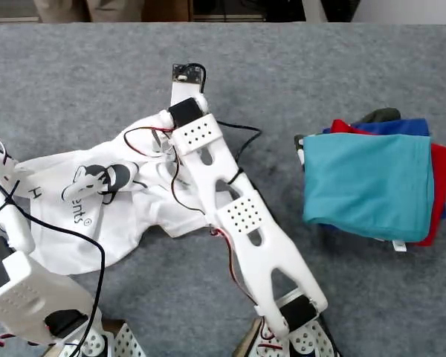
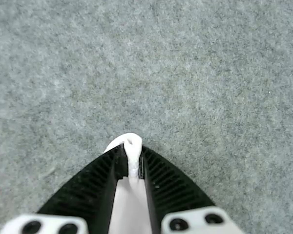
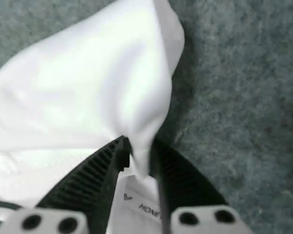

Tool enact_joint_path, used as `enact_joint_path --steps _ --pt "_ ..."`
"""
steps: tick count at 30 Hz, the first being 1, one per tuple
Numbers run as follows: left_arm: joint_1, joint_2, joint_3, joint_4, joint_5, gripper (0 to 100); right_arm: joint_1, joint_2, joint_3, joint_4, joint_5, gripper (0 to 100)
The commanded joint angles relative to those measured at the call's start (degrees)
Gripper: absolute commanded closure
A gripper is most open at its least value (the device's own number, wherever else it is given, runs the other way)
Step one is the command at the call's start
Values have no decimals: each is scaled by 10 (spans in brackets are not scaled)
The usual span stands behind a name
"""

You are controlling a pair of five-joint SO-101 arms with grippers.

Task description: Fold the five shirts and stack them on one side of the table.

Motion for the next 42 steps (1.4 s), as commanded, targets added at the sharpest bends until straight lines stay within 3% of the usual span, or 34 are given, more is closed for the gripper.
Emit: enact_joint_path --steps 1,4,19,22,28,37,42 --pt "-5 -4 -22 4 -2 981 24 -6 -23 16 -9 751" --pt "-5 -4 -22 4 -2 981 22 -7 -22 16 -8 712" --pt "-5 -4 -22 4 -2 981 20 7 -14 -29 -4 716" --pt "-5 -4 -22 4 -2 981 10 7 -15 -37 -4 776" --pt "-5 -4 -22 4 -2 981 8 7 -17 -42 17 991" --pt "-5 -5 -23 4 -2 981 29 -30 -22 -7 30 995" --pt "-6 -24 -50 42 -1 981 41 -153 -22 18 137 995"
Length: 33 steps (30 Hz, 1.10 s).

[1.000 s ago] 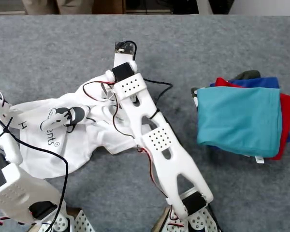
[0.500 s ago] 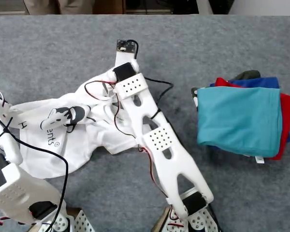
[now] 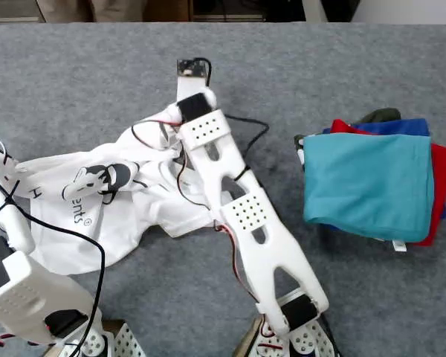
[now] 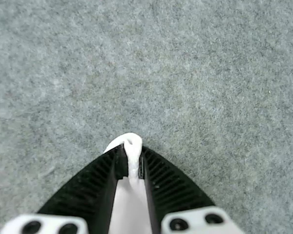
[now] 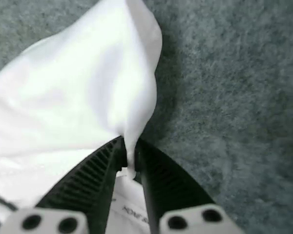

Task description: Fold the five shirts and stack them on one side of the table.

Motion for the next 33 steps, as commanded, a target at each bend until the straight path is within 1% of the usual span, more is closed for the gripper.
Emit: enact_joint_path --steps 1,3,5,8,11,13,18,21,25,29,33 --pt "-7 -41 -61 59 -1 981 20 -156 -22 17 94 995" --pt "-9 -84 -105 114 2 981 27 -232 -20 16 154 995" --pt "-5 -132 -156 170 2 981 31 -306 -15 16 193 995" --pt "4 -208 -231 248 2 981 53 -406 -15 16 214 995" --pt "12 -274 -290 307 1 981 74 -491 -15 15 229 995" --pt "21 -314 -323 332 -1 981 82 -549 -15 15 251 995" --pt "18 -420 -409 388 -4 981 89 -700 -15 14 300 995" --pt "18 -482 -456 407 -36 981 90 -775 -14 13 320 995" --pt "18 -563 -491 433 -54 981 91 -848 -14 -2 323 995" --pt "18 -640 -491 457 -69 981 92 -905 1 -2 323 995" --pt "18 -706 -491 482 -76 981 133 -978 70 -23 319 995"
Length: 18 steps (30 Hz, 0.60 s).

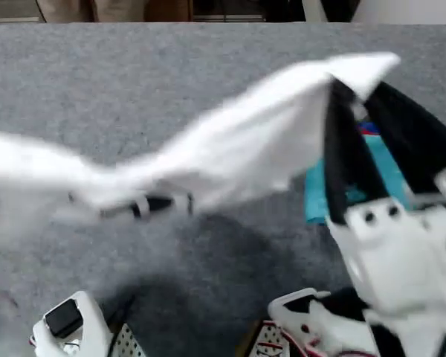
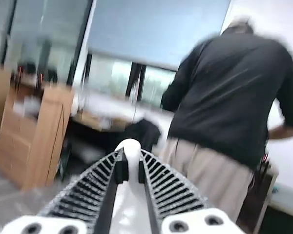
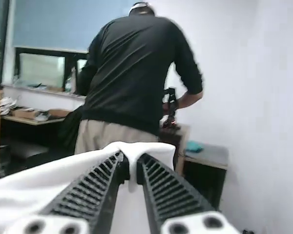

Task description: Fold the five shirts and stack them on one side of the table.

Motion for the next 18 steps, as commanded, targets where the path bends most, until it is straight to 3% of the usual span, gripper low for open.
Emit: enact_joint_path --steps 1,10,14,18 --pt "1 -44 -10 20 -10 981 35 -59 69 -40 4 995" --pt "6 -62 130 33 -6 981 35 -138 388 -156 -25 995" --pt "6 -62 321 -81 -6 981 -9 -102 530 -236 -35 995" --pt "7 -61 523 -264 -6 981 -33 -27 642 -374 -53 995"
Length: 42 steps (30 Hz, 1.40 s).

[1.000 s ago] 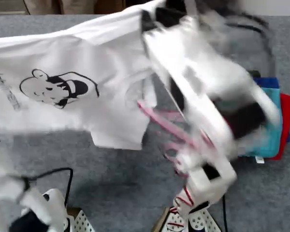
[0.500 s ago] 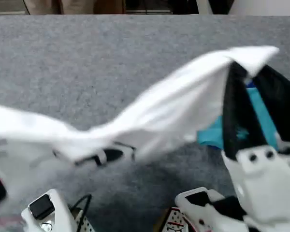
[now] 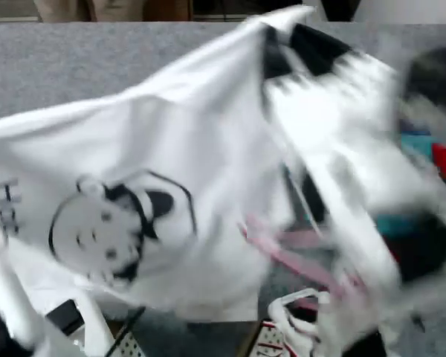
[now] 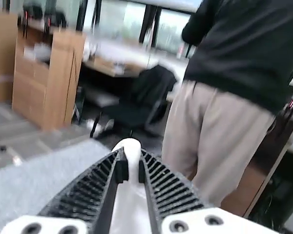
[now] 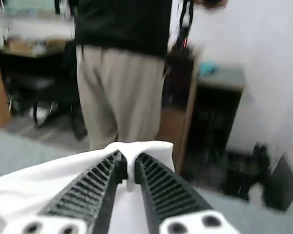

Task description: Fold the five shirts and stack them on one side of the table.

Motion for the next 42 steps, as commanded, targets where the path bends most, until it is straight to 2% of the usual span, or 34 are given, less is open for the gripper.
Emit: enact_joint_path --steps 1,4,7,10,15,17,21,25,29,34,38,42 --pt "12 5 192 -181 -2 981 -24 65 85 -138 -12 995" --pt "40 38 311 -316 -5 981 -29 148 108 -220 -14 995" --pt "55 128 351 -396 -5 981 -37 233 87 -256 -26 995" --pt "55 261 304 -441 -4 981 -40 306 29 -258 -33 995" --pt "56 473 128 -440 -4 981 -40 400 -74 -256 -34 995" --pt "56 525 55 -409 -4 981 -40 429 -107 -243 -33 995" --pt "58 585 -88 -269 -4 981 -40 472 -160 -194 -31 995" --pt "69 608 -150 -146 -5 981 -39 478 -205 -100 -2 994" --pt "76 608 -155 -54 -12 981 -54 477 -259 77 40 993" --pt "82 608 -154 49 -78 981 -82 480 -301 283 107 994" --pt "76 608 -145 94 -112 981 -73 441 -240 287 115 994" --pt "73 595 -82 103 -140 981 -85 349 -85 287 144 994"
